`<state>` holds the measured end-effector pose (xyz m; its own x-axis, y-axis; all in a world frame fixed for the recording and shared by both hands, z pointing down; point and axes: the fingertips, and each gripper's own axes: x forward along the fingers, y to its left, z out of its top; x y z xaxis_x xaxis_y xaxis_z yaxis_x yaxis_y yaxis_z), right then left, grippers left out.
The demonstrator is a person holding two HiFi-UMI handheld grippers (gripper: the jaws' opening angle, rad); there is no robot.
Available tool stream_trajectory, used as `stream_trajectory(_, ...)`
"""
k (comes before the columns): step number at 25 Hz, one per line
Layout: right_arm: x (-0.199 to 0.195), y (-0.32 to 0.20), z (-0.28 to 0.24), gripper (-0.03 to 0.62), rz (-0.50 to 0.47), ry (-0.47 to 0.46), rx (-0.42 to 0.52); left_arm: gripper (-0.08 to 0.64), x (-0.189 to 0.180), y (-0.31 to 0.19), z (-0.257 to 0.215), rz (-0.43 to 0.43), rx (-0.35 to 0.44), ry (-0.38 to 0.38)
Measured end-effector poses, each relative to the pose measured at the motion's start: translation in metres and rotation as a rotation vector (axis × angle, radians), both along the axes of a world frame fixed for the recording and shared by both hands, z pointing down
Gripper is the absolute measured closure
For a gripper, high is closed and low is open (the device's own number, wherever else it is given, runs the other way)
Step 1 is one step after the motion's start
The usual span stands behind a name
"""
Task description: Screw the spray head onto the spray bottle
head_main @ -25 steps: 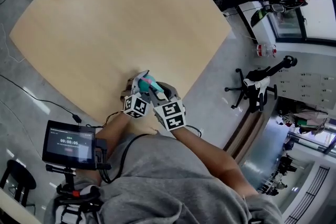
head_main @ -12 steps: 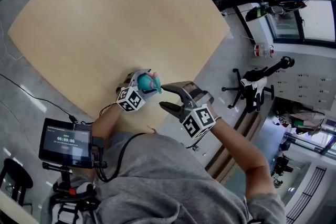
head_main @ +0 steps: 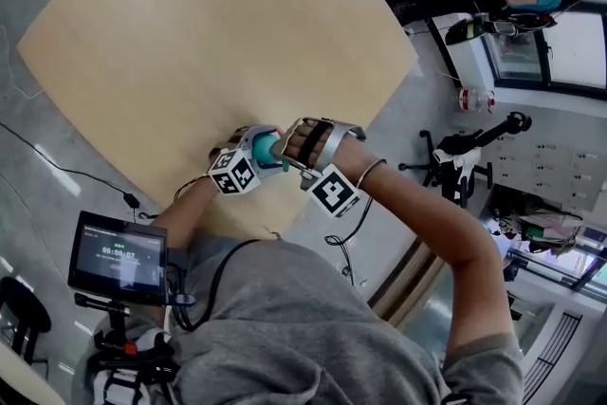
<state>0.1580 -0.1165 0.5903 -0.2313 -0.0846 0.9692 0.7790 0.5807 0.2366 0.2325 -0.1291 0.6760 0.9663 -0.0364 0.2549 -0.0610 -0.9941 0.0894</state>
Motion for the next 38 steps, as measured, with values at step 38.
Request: stream_trajectory(38,0.01,0.008,-0.008,0.443,-0.094,0.16,-0.093,0.163,-0.001,0.029,0.001,0.39,-0.056,-0.052)
